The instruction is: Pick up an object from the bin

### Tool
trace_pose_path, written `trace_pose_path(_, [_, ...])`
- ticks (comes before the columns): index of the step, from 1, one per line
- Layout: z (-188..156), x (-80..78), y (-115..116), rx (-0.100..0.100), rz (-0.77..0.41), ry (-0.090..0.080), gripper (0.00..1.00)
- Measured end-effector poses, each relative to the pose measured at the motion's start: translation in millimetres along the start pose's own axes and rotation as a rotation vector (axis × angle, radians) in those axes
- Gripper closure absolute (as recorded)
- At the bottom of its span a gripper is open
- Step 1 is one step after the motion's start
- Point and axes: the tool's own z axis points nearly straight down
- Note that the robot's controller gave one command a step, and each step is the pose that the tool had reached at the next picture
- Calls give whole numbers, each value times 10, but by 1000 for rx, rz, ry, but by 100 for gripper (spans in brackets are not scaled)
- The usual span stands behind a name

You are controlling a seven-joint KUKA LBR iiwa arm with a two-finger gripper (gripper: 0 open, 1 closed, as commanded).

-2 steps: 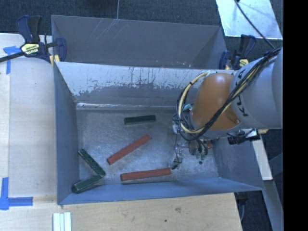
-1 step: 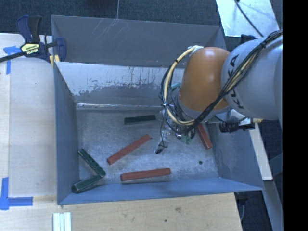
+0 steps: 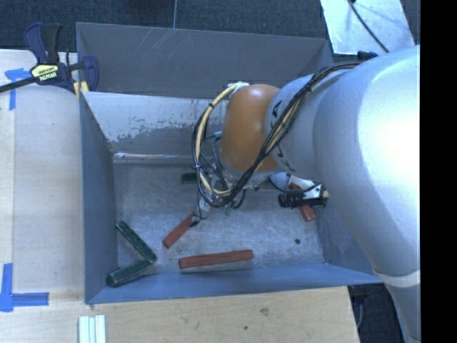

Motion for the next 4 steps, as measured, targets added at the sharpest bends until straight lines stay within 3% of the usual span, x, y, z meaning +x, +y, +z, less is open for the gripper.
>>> trace_pose_path(1, [-29,-13,7,-3,0,-4,100])
trace_pose_path(2, [-774,-3,59,-5,28,-6,100])
trace_pose_path(3, [-724,12,46,1,27,0,0])
trace_pose_path(4, [-2,162,300,1,-349,0,0])
